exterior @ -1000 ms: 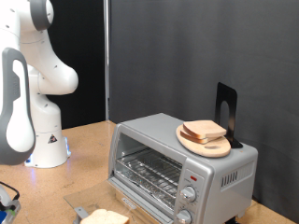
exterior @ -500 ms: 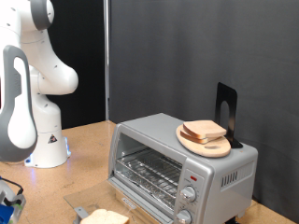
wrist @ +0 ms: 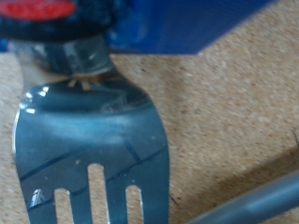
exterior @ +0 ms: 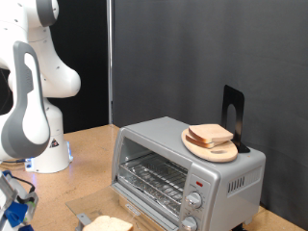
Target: Make a piece of toast with the oven
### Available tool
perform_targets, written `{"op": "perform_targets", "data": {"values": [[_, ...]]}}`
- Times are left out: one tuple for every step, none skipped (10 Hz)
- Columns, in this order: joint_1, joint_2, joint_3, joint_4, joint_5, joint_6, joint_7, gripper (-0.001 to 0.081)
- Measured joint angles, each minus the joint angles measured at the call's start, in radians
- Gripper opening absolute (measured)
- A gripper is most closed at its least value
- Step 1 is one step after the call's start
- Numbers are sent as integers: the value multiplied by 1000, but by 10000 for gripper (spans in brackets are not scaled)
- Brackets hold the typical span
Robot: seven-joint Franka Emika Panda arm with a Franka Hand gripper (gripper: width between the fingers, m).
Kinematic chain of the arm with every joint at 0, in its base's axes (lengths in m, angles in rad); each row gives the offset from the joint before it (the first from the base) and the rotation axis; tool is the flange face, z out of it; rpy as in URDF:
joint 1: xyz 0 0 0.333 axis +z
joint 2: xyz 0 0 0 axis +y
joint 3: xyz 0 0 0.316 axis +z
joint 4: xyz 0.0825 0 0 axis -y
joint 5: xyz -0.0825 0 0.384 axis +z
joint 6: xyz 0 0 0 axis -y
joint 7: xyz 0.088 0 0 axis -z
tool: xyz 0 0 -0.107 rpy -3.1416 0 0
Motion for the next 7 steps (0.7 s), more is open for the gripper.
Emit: {"op": "perform_targets", "data": {"values": [[1, -9, 4, -15, 0, 2, 1, 448], [2, -20, 5, -29, 0, 4, 3, 448], [3, -28, 5, -42, -1, 9, 4, 448], [3, -33, 5, -51, -1, 15, 4, 448], [3, -37, 4, -61, -3, 22, 4, 448], [2, -41, 2, -69, -7, 26, 4, 448], [2, -43, 1, -77, -9, 36, 4, 448]]}}
